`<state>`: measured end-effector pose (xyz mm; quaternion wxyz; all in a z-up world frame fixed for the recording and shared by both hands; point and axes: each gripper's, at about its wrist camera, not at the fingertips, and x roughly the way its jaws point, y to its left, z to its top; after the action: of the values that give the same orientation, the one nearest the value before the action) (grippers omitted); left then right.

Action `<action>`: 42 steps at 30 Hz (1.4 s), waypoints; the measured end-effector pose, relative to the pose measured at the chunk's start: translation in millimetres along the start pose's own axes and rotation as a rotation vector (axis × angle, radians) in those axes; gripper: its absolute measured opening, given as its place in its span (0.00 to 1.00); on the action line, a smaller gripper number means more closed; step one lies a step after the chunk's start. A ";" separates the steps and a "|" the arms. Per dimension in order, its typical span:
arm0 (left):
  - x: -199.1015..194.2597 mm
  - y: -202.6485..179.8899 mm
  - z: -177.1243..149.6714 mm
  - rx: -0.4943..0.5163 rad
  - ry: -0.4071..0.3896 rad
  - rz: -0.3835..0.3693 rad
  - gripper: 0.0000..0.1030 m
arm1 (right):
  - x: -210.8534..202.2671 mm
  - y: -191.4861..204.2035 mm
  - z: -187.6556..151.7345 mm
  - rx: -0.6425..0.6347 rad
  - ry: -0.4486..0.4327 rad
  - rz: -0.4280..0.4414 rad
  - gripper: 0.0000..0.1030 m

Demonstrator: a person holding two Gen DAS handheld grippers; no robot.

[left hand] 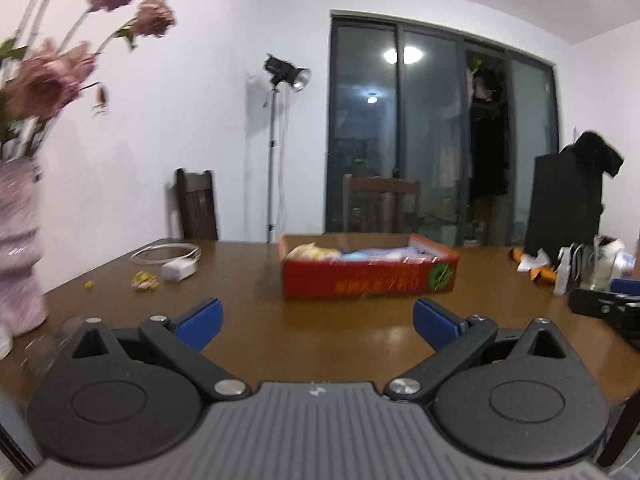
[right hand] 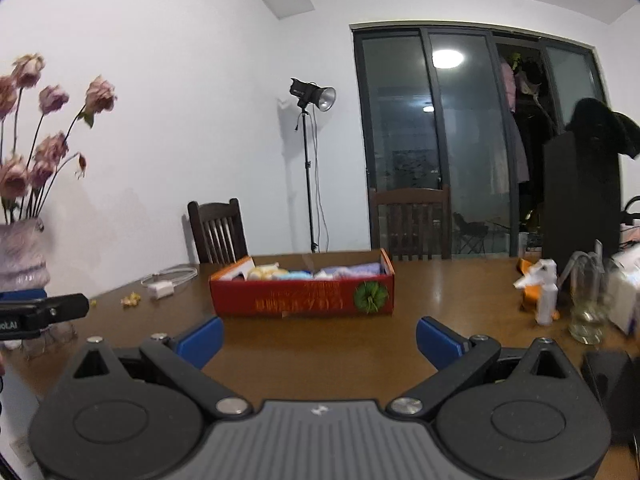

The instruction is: Organize soft objects

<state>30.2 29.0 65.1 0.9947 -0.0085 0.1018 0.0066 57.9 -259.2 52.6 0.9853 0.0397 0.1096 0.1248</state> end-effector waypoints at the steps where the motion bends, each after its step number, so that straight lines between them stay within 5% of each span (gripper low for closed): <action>1: -8.2 0.2 -9.3 -0.009 -0.005 0.010 1.00 | -9.5 5.9 -9.8 -0.006 -0.006 -0.018 1.00; 6: -19.8 -6.0 -34.8 -0.002 0.053 -0.010 1.00 | -29.8 24.0 -39.2 0.010 0.023 0.040 1.00; 42: -30.8 -9.3 -29.4 0.012 0.001 0.001 1.00 | -34.0 28.2 -33.8 0.013 -0.016 0.035 1.00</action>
<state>-5.8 18.8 42.7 0.9947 -0.0023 0.1023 0.0063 11.5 -239.0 29.7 0.9835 0.0491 0.1019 0.1412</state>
